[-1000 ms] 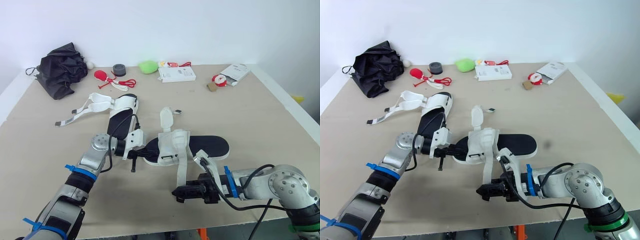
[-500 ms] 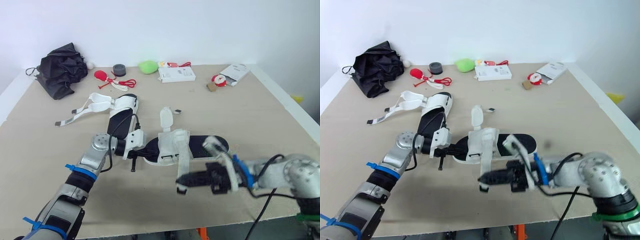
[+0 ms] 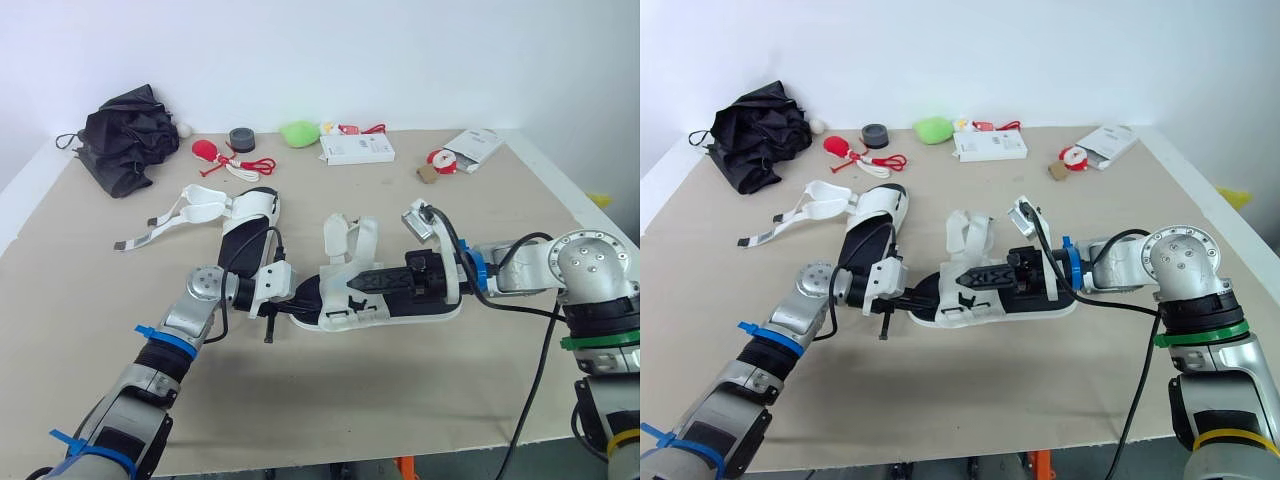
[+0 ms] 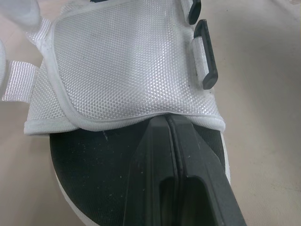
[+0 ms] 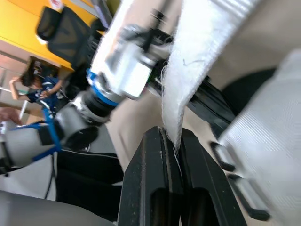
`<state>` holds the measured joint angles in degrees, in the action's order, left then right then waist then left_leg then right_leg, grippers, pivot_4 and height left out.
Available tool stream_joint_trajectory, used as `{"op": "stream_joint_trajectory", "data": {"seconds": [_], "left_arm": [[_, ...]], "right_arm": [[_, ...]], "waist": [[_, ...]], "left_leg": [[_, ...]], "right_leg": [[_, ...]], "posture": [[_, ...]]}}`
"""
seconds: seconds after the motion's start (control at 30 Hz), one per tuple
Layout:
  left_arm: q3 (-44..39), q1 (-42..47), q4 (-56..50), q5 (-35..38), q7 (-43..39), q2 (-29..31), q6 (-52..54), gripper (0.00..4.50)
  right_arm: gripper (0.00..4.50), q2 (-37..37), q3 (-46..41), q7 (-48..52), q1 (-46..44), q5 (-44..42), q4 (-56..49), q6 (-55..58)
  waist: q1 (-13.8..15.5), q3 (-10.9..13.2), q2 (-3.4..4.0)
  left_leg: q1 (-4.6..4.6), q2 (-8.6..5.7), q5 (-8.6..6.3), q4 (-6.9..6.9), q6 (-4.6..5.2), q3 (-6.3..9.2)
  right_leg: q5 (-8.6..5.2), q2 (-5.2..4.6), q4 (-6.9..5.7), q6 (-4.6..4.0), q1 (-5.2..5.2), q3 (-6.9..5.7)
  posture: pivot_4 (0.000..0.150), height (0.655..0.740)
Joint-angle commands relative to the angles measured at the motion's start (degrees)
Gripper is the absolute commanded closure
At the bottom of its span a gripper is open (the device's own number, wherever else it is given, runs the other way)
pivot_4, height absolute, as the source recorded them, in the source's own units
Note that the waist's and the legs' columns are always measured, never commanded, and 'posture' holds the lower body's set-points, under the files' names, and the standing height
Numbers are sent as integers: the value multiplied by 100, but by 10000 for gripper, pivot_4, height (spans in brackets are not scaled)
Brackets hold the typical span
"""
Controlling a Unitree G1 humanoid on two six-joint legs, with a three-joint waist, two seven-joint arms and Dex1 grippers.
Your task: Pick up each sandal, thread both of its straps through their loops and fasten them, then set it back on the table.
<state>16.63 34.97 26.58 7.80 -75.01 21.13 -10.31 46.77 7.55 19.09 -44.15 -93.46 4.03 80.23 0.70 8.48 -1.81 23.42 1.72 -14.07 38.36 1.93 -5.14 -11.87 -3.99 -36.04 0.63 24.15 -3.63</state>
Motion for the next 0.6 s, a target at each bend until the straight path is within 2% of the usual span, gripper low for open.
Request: {"op": "stream_joint_trajectory", "data": {"seconds": [0.03, 0.23, 0.4, 0.6], "left_arm": [[379, -306, 404, -446, -6, 55, 126, 45000], [390, -394, 336, -441, 13, 76, 139, 45000], [389, -384, 312, -439, 18, 83, 160, 45000], [374, -381, 305, -427, 14, 102, 179, 45000]], "right_arm": [[43851, -160, -68, 347, -275, 626, 106, 199], [43851, -333, -141, 679, -467, 1148, 382, 289], [43851, -489, -106, 979, -509, 2005, 528, 134], [43851, -367, -7, 1567, -343, 2735, 568, -17]], "waist": [[-4, 0, 2], [-3, -4, 7], [-3, -7, 12], [-3, -7, 14]], "left_leg": [[0, 0, -3, 4, 5, -4], [-2, 0, -3, 6, 5, -4], [-1, 0, -3, 6, 5, -4], [-1, -1, -3, 6, 5, -4]], "right_leg": [[2, -1, 0, 4, 0, 3], [5, -2, 0, 5, -1, 1], [4, -2, 0, 5, 0, 2], [5, -2, 0, 5, 1, 2]], "posture": [[1500, 7400], [1500, 7400], [1500, 7400], [1500, 7400]]}}
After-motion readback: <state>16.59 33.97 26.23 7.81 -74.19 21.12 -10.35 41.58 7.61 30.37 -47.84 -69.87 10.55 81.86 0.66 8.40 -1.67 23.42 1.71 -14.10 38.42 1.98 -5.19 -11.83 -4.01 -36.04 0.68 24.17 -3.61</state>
